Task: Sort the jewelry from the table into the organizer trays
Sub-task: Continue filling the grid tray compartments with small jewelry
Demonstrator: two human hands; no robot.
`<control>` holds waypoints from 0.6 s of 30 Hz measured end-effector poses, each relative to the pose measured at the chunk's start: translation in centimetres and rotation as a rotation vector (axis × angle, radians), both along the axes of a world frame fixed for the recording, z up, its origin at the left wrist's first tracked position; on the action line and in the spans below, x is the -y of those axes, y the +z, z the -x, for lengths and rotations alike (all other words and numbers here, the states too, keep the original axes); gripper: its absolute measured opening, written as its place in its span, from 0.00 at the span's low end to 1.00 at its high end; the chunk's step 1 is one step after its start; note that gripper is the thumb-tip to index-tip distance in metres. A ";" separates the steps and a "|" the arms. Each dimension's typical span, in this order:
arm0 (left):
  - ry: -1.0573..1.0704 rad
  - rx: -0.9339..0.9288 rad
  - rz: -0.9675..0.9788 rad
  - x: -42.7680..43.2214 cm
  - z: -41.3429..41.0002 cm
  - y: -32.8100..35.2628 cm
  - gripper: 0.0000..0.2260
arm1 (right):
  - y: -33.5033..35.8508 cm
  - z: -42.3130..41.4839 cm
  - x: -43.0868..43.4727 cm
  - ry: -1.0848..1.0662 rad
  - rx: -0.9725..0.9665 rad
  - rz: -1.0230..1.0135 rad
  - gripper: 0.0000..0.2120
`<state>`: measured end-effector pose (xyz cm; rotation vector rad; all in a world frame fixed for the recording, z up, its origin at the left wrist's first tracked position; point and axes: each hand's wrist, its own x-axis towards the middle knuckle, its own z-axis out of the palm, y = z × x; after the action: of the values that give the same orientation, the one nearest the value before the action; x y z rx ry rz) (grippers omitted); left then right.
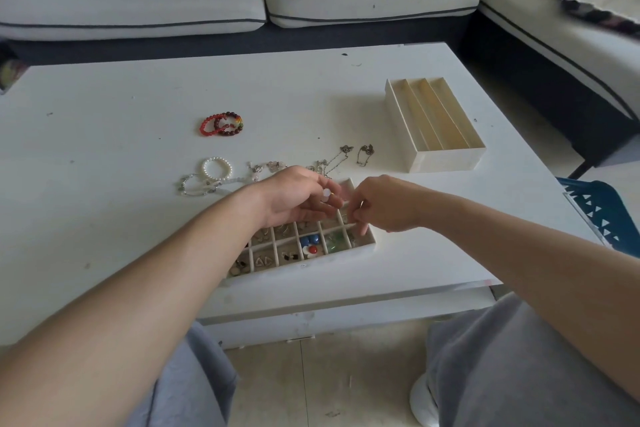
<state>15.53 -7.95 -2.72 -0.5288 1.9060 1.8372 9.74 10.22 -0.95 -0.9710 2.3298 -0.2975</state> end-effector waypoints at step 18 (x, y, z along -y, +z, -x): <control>0.041 -0.017 -0.352 -0.1 -0.6 0.8 0.20 | -0.6 0.7 1.1 -0.125 -0.231 0.376 0.10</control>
<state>16.09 -7.89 -1.90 -0.4350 1.5408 2.1469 9.06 9.12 -1.56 -1.0829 2.6075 -0.7300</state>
